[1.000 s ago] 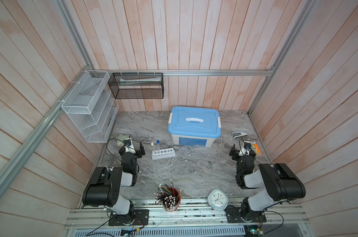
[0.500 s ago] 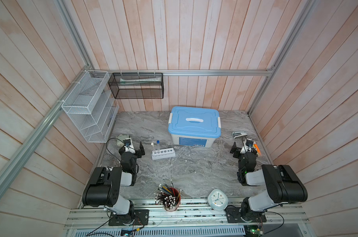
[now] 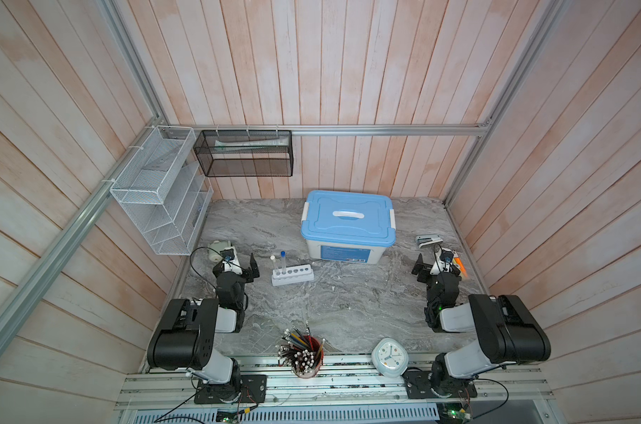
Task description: Organize the chemistry lab equipment
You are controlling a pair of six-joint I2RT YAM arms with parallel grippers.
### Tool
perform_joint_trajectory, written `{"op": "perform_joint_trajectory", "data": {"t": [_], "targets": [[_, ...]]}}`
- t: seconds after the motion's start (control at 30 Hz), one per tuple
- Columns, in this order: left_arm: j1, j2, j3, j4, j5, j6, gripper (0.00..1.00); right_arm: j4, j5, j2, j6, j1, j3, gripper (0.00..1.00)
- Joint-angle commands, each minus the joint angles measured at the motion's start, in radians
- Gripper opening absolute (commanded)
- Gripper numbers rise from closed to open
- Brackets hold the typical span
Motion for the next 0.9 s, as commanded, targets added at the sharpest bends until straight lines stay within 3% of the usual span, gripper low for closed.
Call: {"op": "perform_joint_trajectory", "data": {"t": [0.0, 0.87], "targets": [[0.005, 0.0, 0.018, -0.009, 0.012, -0.002, 1.0, -0.011, -0.012, -0.011, 0.007, -0.004, 0.011, 0.98], [0.005, -0.001, 0.017, -0.008, 0.012, -0.002, 1.0, -0.036, -0.068, -0.013, 0.016, -0.029, 0.019, 0.98]]}}
